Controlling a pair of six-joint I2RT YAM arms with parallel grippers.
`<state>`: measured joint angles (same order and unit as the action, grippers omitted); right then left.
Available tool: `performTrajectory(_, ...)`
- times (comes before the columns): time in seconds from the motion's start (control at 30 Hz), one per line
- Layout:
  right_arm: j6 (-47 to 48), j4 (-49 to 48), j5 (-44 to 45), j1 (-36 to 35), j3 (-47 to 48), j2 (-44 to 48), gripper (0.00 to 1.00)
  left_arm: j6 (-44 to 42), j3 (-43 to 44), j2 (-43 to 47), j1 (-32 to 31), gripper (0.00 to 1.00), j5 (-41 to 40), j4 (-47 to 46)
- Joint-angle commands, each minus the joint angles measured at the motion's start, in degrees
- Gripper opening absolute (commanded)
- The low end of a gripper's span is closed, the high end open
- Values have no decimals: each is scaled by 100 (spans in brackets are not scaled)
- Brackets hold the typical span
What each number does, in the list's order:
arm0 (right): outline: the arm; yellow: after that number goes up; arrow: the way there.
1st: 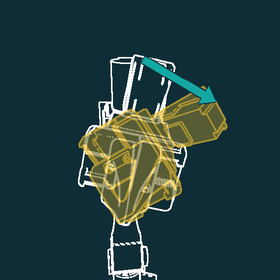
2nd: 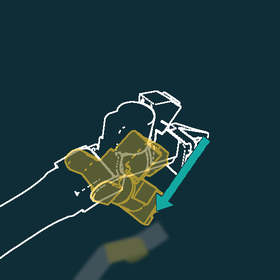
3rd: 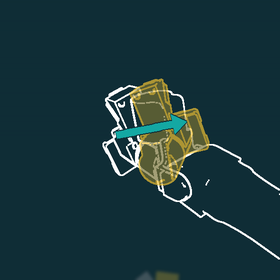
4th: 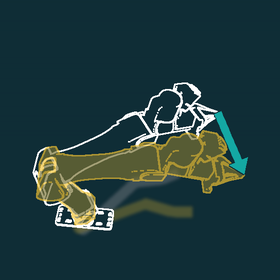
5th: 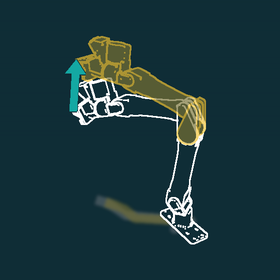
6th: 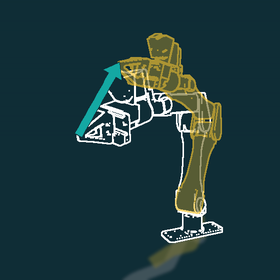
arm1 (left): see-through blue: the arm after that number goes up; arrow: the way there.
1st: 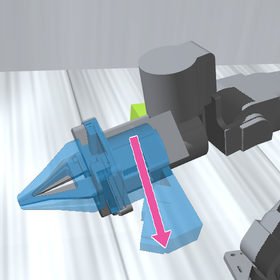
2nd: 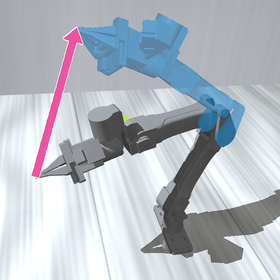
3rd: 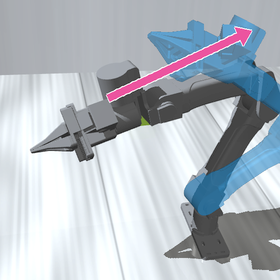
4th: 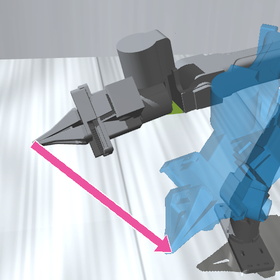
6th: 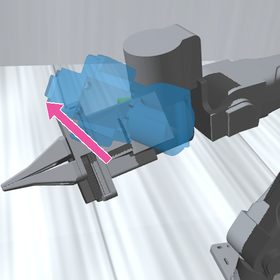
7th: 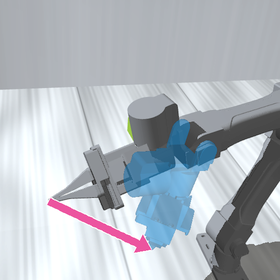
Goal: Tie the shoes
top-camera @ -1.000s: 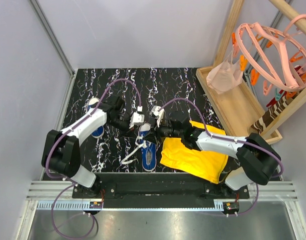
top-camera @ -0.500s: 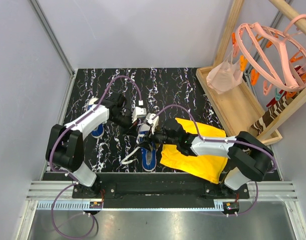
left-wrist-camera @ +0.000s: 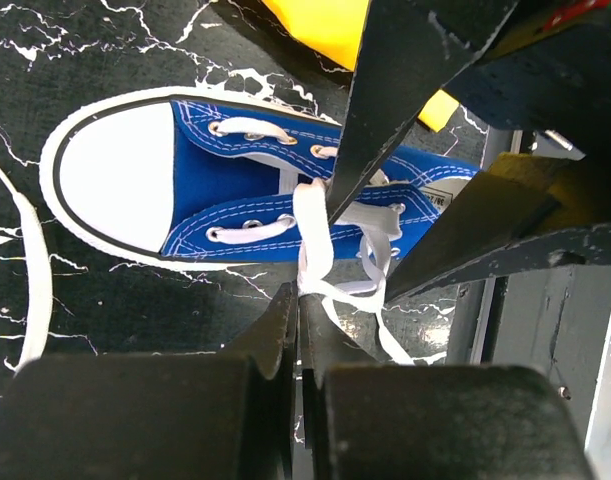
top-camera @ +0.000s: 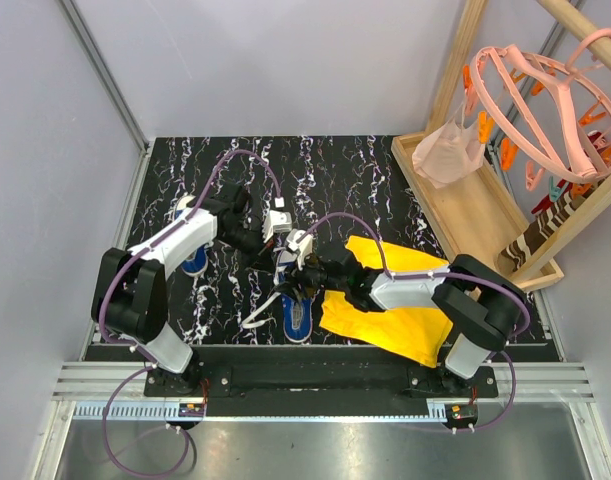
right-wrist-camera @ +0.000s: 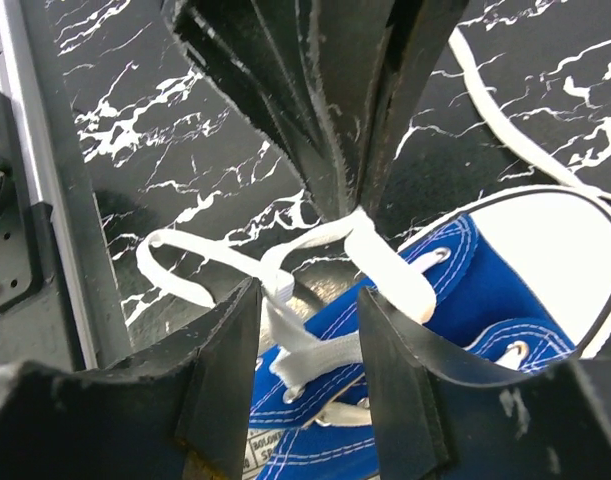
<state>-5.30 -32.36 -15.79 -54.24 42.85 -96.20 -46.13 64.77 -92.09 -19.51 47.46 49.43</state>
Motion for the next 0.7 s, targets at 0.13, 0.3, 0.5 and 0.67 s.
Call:
performTrajectory(0.13, 108, -412, 199, -52, 566, -162, 40, 60, 211, -89, -36, 0, 70, -56)
performTrajectory(0.3, 38, -254, 436, -34, 549, 57, 0, -62, 185, -37, -44, 0, 70, -74)
performTrajectory(0.5, -357, 221, 735, 71, 251, 699, 0, -492, 35, 77, -44, 4, 18, 23)
performTrajectory(0.67, -384, 292, 805, 167, -92, 945, 0, -827, 18, 51, -71, 6, -123, 216)
